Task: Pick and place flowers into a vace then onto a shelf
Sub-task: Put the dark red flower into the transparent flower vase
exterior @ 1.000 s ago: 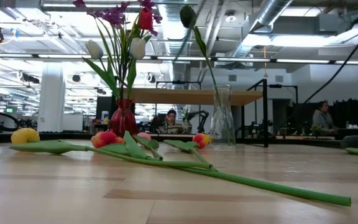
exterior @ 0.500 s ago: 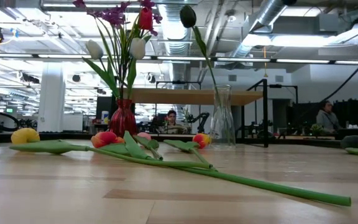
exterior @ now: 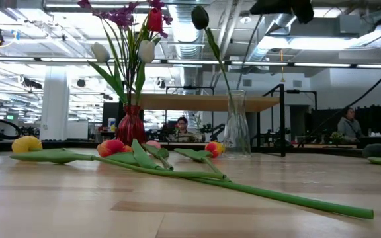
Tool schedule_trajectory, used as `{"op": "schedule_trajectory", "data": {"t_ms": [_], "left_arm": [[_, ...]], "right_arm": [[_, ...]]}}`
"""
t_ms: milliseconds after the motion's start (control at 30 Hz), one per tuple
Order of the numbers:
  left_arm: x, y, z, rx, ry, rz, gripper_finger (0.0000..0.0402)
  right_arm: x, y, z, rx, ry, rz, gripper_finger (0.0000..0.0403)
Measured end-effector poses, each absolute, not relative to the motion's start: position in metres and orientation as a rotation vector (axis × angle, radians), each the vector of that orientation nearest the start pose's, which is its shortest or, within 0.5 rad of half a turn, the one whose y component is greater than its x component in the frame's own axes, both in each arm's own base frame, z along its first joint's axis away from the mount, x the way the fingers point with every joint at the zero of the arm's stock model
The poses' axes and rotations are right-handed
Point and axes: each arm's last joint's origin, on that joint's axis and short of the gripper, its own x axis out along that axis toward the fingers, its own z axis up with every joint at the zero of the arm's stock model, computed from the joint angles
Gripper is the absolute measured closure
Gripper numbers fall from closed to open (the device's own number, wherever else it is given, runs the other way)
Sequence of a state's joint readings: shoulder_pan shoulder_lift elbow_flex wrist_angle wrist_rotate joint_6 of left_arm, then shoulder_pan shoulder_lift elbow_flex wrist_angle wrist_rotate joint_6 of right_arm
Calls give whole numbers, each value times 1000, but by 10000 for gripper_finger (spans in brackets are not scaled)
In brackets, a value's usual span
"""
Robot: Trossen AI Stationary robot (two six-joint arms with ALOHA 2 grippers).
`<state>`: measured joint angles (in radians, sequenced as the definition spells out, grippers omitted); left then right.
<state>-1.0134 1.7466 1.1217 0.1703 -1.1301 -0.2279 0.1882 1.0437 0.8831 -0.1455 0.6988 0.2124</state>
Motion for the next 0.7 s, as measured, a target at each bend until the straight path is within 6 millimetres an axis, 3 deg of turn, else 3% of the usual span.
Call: {"op": "schedule_trajectory", "data": {"t_ms": [333, 700], "left_arm": [[220, -301, 233, 173, 208, 132, 401], [221, -301, 233, 169, 214, 110, 401]], "right_arm": [[233, 13, 317, 111, 267, -493, 396], [234, 9, 305, 166, 357, -493, 320]]}}
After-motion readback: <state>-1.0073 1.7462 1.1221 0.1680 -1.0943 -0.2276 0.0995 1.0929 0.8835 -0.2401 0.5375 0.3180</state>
